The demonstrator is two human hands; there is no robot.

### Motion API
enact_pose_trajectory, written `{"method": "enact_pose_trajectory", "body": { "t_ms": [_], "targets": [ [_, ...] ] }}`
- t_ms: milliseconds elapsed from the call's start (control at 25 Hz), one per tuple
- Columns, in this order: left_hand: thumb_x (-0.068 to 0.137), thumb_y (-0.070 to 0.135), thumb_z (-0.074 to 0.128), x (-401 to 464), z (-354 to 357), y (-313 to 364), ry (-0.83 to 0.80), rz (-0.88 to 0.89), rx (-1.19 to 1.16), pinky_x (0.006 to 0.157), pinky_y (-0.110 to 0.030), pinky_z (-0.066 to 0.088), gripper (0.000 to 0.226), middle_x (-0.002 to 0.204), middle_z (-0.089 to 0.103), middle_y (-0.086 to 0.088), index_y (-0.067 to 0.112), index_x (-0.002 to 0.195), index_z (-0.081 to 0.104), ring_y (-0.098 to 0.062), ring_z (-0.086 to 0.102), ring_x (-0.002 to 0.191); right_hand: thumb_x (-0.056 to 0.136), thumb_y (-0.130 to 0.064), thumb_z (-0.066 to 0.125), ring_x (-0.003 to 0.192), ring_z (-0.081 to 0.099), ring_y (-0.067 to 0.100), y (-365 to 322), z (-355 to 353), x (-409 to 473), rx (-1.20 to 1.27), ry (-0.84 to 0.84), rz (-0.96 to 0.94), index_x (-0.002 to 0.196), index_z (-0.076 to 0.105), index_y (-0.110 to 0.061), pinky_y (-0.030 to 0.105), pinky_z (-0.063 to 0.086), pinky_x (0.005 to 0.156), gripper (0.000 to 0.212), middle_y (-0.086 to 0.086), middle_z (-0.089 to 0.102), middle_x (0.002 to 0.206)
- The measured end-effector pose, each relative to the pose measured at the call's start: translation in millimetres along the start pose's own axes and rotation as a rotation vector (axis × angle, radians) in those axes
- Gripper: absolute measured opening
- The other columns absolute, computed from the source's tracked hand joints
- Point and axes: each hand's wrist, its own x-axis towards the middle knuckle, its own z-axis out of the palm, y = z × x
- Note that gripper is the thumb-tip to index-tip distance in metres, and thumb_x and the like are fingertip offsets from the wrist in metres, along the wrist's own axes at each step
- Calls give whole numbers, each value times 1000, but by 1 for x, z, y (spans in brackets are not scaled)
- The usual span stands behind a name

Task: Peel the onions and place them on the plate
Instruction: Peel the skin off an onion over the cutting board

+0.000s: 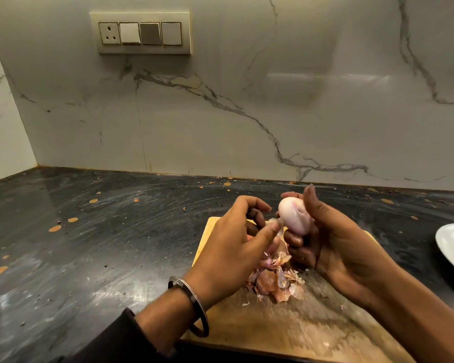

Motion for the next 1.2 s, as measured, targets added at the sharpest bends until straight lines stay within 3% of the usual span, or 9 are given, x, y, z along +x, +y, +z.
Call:
{"method": "enact_pose_trajectory", "body": {
  "t_ms": [120,240,320,480,640,800,880,1000,1200],
  "targets": [
    [92,26,64,0,-2,-1,-41,-24,-46,66,-41,61,19,97,69,-4,20,108,59,-18,73,78,76,-28,74,58,55,11,2,3,-2,-119,0,-53,112,70,-22,20,47,47,37,5,66,79],
    [92,21,65,1,-3,-1,35,29,21,59,-22,56,10,87,72,3,20,102,66,-7,71,69,84,-27,69,59,63,9,3,4,-5,-227,-27,-103,119,68,-28,19,49,49,35,2,70,78],
    [93,23,64,0,-3,-1,85,50,131,58,-19,53,9,84,71,9,23,100,69,-2,69,67,87,-35,66,61,66,8,7,4,-5,-442,12,-192,125,61,-33,17,49,50,39,2,70,87],
    [94,23,62,0,-4,-2,101,106,357,69,-35,55,13,87,69,10,25,100,74,-7,64,73,87,-40,61,65,67,7,14,5,-5,-719,34,-357,122,56,-28,15,48,52,37,-2,68,86],
    [95,22,59,0,-6,1,125,136,403,71,-35,53,15,88,66,11,22,100,73,-7,61,80,88,-41,59,70,67,6,16,5,-5,-689,-14,-366,124,56,-29,17,51,55,38,-12,68,86],
    [100,25,51,1,-4,-2,119,70,433,73,-28,47,17,89,60,13,25,101,68,-5,56,84,79,-39,70,75,70,9,15,3,-4,-551,4,-323,125,57,-31,18,53,56,48,-5,69,99],
    [102,29,47,2,-4,-3,120,49,448,74,-31,46,21,86,58,11,23,95,66,-7,54,82,70,-37,78,77,71,10,13,1,-3,-584,55,-320,124,56,-29,17,52,55,59,-4,71,103],
    [101,32,47,2,-5,-3,95,37,462,75,-37,47,23,85,58,8,24,90,66,-8,54,80,63,-30,85,76,72,11,14,-1,-2,-614,87,-335,116,64,-24,15,51,56,57,2,73,101],
    [94,22,63,0,-4,-2,56,24,376,67,-16,47,8,86,66,15,27,97,67,0,61,79,64,-20,86,80,74,19,11,-4,-1,-574,100,-297,122,61,-34,28,57,56,65,-1,74,101]
  ]
}}
